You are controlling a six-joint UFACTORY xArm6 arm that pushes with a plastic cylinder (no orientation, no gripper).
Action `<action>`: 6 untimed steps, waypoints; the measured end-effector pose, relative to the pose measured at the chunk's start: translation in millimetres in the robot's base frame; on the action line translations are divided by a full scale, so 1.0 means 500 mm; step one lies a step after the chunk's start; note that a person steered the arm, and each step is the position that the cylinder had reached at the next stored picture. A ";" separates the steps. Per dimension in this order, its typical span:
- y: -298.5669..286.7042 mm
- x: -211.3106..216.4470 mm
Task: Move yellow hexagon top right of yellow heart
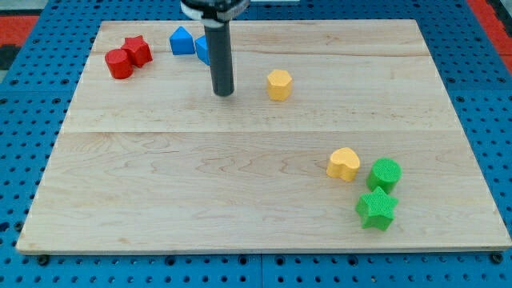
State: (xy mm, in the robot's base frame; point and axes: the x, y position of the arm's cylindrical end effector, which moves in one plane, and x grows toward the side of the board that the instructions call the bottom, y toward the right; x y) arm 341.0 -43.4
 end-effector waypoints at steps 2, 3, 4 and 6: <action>0.230 0.063; 0.281 0.081; 0.270 0.049; 0.405 0.231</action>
